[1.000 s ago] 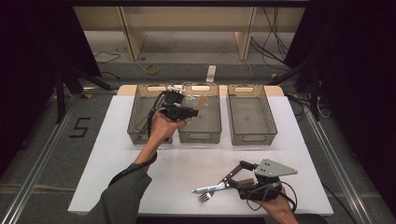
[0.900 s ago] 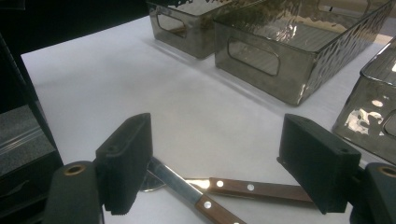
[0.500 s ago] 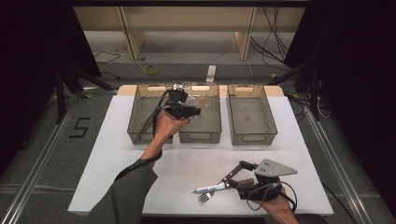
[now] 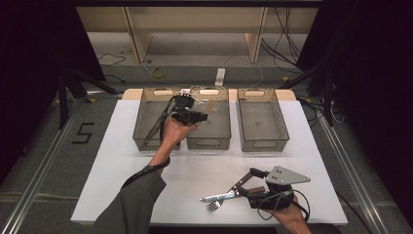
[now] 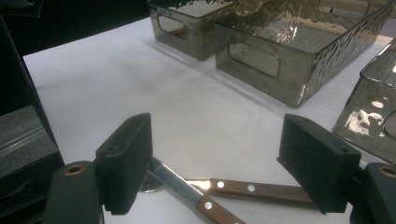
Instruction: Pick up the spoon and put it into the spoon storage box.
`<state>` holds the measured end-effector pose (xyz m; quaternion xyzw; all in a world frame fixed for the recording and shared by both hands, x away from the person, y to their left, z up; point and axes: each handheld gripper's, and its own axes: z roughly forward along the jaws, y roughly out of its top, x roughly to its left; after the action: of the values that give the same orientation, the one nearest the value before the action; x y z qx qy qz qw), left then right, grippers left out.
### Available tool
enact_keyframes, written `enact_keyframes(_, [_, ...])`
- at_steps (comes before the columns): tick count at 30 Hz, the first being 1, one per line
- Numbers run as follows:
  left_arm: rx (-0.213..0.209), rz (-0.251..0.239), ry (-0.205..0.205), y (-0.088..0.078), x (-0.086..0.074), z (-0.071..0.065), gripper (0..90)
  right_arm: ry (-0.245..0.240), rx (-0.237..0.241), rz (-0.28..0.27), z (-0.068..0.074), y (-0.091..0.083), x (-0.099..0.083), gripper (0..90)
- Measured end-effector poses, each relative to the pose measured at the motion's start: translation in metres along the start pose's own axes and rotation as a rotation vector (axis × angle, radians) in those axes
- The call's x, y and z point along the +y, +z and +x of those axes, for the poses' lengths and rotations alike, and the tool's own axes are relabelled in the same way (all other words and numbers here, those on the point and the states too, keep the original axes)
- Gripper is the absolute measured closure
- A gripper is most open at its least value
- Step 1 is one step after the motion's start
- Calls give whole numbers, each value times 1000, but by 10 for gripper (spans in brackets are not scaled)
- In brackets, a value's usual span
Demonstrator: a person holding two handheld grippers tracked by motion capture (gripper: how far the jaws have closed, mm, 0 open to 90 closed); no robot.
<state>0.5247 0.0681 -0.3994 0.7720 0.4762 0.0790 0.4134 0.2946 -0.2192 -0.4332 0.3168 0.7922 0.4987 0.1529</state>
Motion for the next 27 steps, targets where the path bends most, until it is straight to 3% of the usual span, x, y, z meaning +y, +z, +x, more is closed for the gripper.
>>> enact_keyframes(9, [7, -11, -33, 4, -6, 5, 656, 0, 1, 4, 0, 0, 0, 265])
enact_keyframes(12, [9, -4, -64, 3, -6, 7, 584, -1, -2, 4, 0, 0, 0, 265])
enact_keyframes(19, [3, -11, -73, -8, -4, 9, 442, 1, -6, -1, -1, -1, 0, 265])
enact_keyframes(22, [-15, -14, -71, -18, -4, 8, 371, -3, -7, 2, 0, -1, 0, 265])
enact_keyframes(27, [-64, -8, -35, -34, -13, 3, 315, -4, -17, -4, -4, -4, 2, 265])
